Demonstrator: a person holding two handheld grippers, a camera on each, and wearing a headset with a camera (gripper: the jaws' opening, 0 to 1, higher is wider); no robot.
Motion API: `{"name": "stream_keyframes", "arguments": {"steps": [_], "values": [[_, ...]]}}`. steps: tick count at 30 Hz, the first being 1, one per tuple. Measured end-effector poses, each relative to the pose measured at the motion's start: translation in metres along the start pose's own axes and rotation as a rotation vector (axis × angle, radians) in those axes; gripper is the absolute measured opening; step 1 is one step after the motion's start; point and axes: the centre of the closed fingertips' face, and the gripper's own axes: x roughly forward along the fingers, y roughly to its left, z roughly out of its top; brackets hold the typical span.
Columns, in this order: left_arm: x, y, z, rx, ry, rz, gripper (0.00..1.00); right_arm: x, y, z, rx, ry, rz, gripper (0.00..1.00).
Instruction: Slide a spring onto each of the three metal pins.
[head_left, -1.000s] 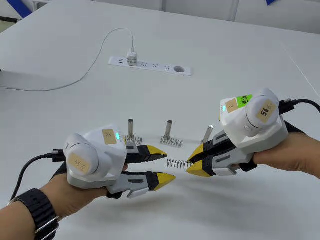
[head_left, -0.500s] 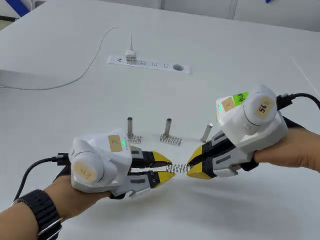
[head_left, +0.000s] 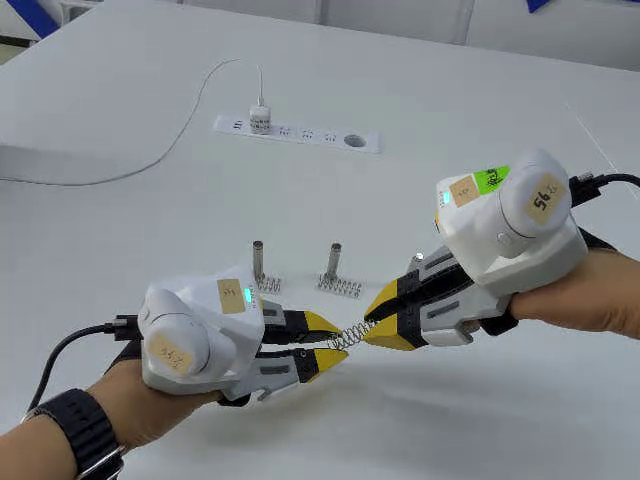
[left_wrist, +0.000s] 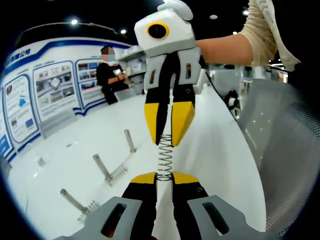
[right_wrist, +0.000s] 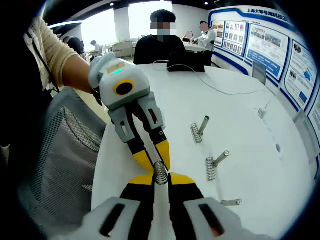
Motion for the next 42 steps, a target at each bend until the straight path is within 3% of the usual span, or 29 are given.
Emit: {"name": "stream_keyframes", "arguments": {"steps": [20,36,42], "values": [[0.004,0.001,0.007,-0.031,-0.022,0.011,0.10,0.004,0.000,0.023,-0.036,-0.045,-0.013,0.12],[0.004,0.003,0.009,-0.054,-0.043,0.024,0.11,0.003,-0.003,0.021,-0.005,-0.052,-0.026,0.11],[0.002,0.006,0.008,-0.064,-0.042,0.033,0.19,0.000,-0.006,0.022,-0.004,-0.051,-0.035,0.11]]}}
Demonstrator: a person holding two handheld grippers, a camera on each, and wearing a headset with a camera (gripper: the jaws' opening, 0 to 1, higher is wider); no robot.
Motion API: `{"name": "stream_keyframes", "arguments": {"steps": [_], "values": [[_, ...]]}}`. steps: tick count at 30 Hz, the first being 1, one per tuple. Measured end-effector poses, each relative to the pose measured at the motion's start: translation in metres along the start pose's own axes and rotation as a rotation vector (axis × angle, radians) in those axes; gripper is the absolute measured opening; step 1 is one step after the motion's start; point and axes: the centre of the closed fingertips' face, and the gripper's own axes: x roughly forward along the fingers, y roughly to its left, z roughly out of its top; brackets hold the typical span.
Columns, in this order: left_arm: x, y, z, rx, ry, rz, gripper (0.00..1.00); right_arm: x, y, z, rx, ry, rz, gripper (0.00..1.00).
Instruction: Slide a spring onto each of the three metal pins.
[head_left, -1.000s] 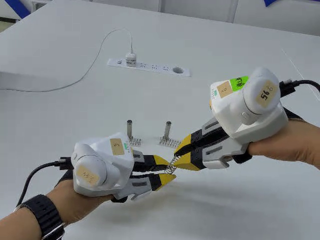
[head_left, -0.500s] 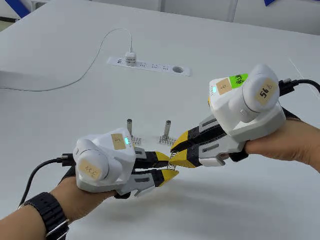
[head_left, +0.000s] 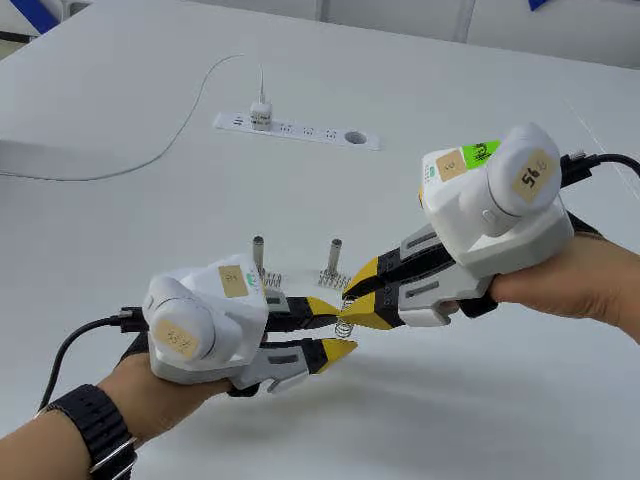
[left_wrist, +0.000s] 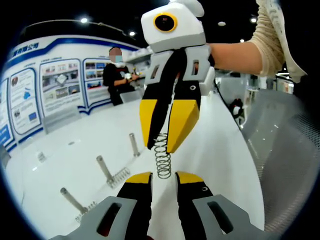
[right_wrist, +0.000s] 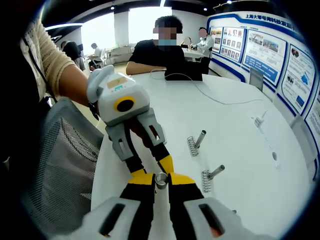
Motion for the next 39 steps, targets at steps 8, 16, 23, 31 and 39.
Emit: {"name": "stream_keyframes", "arguments": {"steps": [8,16,23,31,39], "values": [[-0.009,0.007,-0.004,-0.034,-0.003,0.025,0.29,-0.005,-0.004,-0.002,0.014,0.000,-0.018,0.11],[-0.021,0.016,-0.006,-0.076,-0.009,0.068,0.42,-0.017,-0.018,-0.002,0.034,-0.014,-0.060,0.11],[-0.033,0.024,-0.008,-0.087,-0.012,0.102,0.49,-0.030,-0.032,-0.004,0.052,-0.024,-0.103,0.11],[-0.049,0.035,-0.018,-0.097,0.009,0.149,0.57,-0.046,-0.047,-0.010,0.079,-0.025,-0.152,0.11],[-0.065,0.050,-0.024,-0.116,0.020,0.206,0.59,-0.061,-0.063,-0.013,0.100,-0.035,-0.195,0.11]]}}
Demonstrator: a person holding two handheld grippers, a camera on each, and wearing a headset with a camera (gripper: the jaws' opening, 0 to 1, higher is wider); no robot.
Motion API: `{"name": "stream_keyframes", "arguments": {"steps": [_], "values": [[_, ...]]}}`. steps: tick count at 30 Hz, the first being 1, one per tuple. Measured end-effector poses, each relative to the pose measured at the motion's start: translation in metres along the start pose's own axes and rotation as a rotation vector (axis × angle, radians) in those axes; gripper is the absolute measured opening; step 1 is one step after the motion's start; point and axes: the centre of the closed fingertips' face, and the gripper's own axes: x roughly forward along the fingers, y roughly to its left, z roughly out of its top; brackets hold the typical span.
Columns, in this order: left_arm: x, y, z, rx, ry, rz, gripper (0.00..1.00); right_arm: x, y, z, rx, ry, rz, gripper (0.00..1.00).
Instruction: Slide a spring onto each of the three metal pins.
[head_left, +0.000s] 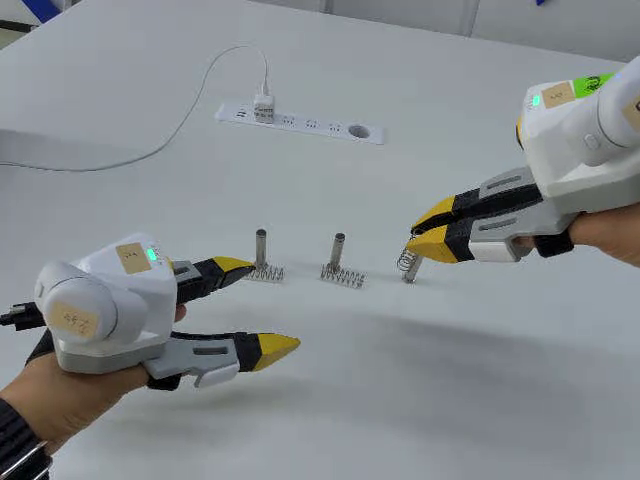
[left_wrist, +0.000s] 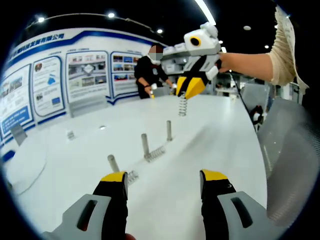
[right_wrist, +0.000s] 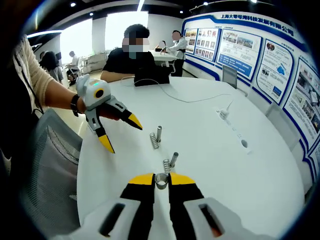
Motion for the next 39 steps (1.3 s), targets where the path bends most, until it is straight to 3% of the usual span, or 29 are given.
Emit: {"name": "stream_keyframes", "arguments": {"steps": [7,15,39], "values": [[-0.008,0.013,0.001,-0.023,-0.005,0.043,0.63,-0.006,-0.015,-0.004,0.013,0.004,-0.032,0.11],[-0.012,0.019,0.000,-0.026,0.000,0.066,0.65,-0.010,-0.036,-0.008,0.033,0.010,-0.075,0.11],[-0.017,0.027,-0.003,-0.037,0.003,0.088,0.68,0.021,-0.057,-0.038,0.111,0.053,-0.088,0.11]]}}
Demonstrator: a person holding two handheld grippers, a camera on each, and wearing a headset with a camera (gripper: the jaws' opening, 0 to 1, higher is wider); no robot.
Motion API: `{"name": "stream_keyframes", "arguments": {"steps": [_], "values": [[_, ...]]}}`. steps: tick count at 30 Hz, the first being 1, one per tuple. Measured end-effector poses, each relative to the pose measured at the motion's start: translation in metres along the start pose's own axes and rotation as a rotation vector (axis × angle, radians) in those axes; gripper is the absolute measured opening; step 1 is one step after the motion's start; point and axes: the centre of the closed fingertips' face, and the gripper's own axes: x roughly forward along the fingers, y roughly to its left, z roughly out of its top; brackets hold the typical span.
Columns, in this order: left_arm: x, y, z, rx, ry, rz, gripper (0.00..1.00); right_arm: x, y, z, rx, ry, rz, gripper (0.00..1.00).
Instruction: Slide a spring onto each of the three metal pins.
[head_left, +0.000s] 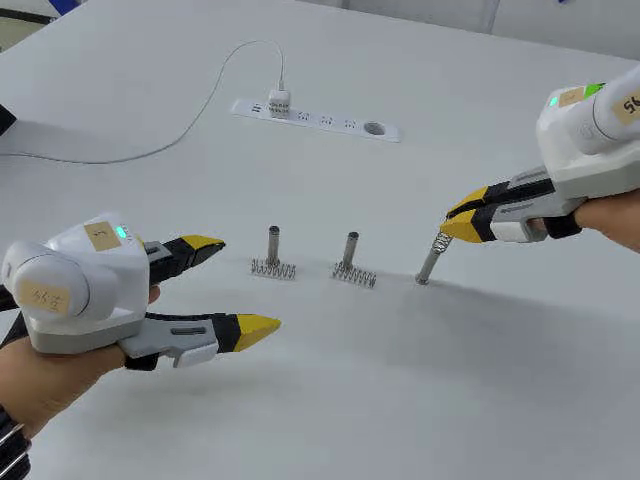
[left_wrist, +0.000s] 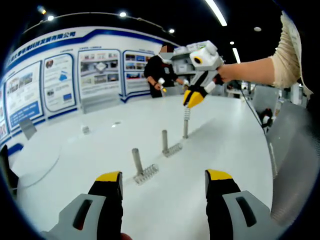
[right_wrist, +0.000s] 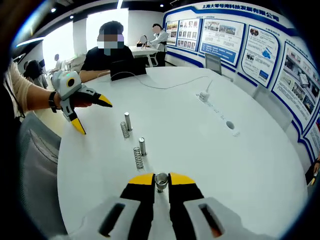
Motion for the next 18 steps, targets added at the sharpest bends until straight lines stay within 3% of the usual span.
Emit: {"name": "stream_keyframes", "arguments": {"steps": [18], "values": [[0.001,-0.002,-0.001,0.001,0.003,-0.007,0.67,0.020,-0.003,-0.014,0.001,0.027,-0.006,0.11]]}}
